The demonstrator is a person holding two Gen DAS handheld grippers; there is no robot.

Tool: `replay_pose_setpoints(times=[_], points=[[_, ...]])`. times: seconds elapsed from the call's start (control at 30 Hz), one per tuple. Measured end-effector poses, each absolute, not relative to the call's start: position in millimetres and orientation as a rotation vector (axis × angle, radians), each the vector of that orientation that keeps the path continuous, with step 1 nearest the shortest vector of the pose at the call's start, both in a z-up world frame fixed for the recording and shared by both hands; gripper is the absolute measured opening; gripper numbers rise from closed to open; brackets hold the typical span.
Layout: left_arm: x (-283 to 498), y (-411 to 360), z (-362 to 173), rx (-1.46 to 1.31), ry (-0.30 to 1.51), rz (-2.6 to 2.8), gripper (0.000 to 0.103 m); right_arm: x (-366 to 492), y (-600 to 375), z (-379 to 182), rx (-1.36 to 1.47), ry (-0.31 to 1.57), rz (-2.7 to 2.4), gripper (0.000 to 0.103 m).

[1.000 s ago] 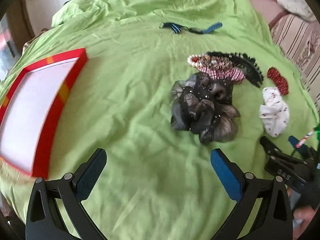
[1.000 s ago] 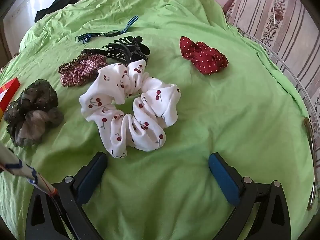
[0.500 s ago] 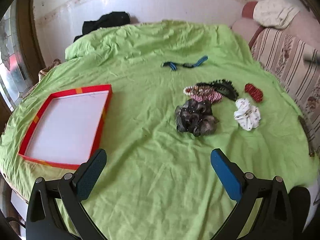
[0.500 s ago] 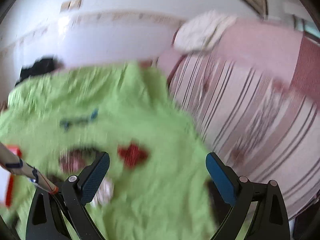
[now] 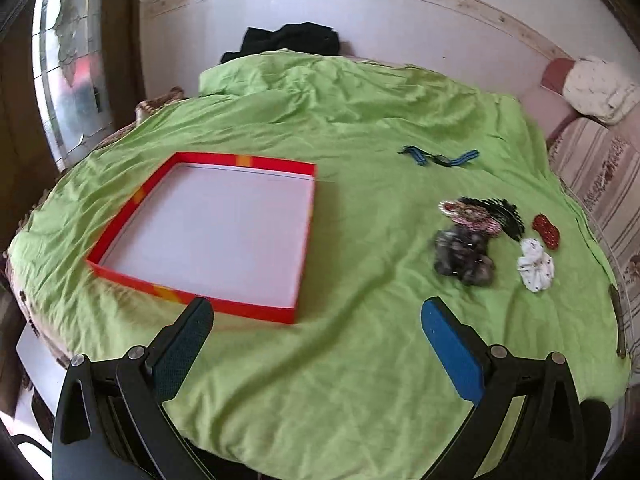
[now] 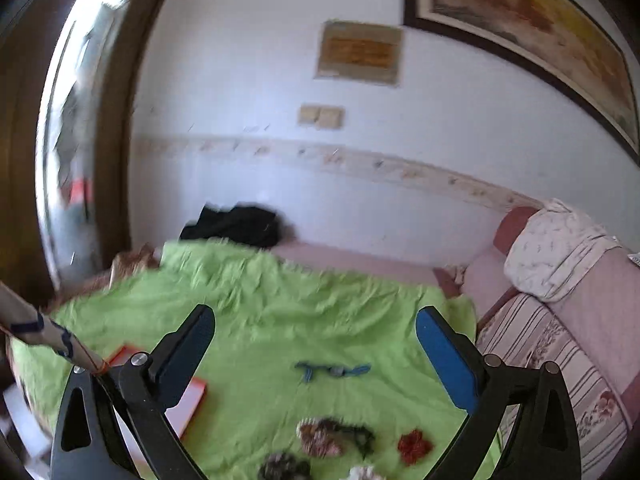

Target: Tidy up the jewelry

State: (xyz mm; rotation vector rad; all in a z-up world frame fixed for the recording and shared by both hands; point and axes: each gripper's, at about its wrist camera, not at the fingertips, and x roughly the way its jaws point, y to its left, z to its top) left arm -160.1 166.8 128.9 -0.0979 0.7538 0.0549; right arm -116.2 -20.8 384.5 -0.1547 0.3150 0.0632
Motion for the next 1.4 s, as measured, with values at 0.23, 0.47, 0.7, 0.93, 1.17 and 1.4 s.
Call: replay_pose_setpoints(times=[0.23, 0.47, 0.7, 0.93, 1.17, 1.4], points=[[-147.0, 187.7, 123.4, -0.151, 0.801, 0.020, 0.103, -160.7, -84.6, 273.0, -0.019, 0.469, -0.029, 0.102], [-120.4, 142.8, 123.4, -0.154, 0.906, -0.163, 0.059, -154.2, -170.6, 161.2, 0.051, 0.676, -0.180, 0.095], [-92.2, 87.8, 122.2, -0.052, 0.933, -0.182, 0.058, -142.9, -210.3, 89.8, 0.224, 0.810, -0.135, 0.070], [-61.0, 58.8, 117.6, 0.044, 0.965, -0.200, 0.060, -134.6, -206.0, 64.2, 0.205, 0.825, -0.125, 0.074], [-66.5, 40.2, 115.3, 0.154, 0.903, -0.133, 0.060, -130.4, -192.8, 57.4, 0.149, 0.797, -0.125, 0.080], [-78.3, 33.5, 116.1, 0.169, 0.900, -0.124, 0.061, -136.5, -179.1, 59.2, 0.129, 0.787, -0.126, 0.082]])
